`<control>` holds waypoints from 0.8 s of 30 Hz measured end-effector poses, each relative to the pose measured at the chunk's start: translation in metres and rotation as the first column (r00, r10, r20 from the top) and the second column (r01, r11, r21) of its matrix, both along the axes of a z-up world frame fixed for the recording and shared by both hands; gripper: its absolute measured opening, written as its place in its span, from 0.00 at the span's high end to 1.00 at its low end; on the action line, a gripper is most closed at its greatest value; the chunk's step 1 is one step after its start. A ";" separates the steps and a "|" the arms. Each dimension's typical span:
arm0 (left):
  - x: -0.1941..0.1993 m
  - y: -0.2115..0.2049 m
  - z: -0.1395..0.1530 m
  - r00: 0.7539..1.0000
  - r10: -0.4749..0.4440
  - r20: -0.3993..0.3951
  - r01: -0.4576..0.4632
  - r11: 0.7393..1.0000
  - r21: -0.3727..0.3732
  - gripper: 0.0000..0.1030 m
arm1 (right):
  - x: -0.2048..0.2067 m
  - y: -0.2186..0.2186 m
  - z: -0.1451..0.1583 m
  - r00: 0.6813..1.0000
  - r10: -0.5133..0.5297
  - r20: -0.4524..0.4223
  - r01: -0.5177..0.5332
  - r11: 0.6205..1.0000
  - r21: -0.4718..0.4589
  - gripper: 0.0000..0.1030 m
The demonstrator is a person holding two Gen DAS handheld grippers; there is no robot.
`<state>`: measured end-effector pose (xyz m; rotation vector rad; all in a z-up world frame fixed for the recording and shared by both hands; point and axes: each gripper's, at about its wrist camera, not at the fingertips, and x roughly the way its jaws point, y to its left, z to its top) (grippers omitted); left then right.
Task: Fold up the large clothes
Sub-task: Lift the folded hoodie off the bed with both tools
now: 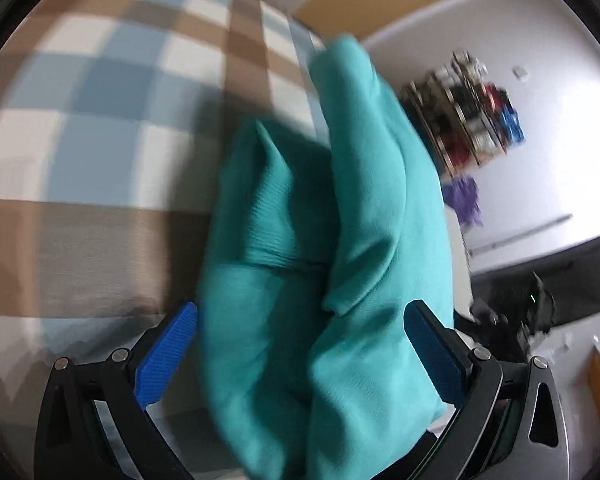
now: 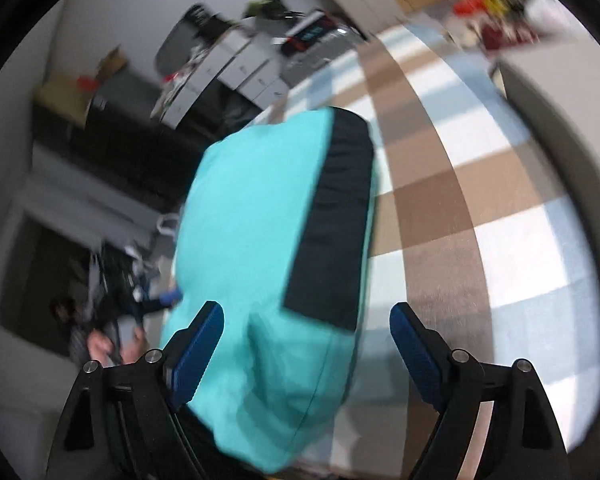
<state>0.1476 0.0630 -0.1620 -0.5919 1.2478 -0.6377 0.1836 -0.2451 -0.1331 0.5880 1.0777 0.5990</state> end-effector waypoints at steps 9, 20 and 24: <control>0.002 -0.036 -0.005 0.989 -0.145 0.011 0.145 0.989 -0.036 0.03 | 0.014 0.032 -0.035 0.987 0.156 -0.045 -0.153 0.985 0.074 0.17; 0.003 -0.019 -0.020 0.981 -0.161 -0.104 0.157 0.986 -0.048 0.03 | 0.018 0.032 -0.034 0.976 0.215 -0.033 -0.214 0.976 0.037 0.23; -0.001 -0.032 -0.018 0.976 -0.193 -0.099 0.190 0.981 -0.038 0.14 | 0.019 0.033 -0.036 0.979 0.201 -0.021 -0.200 0.979 0.041 0.23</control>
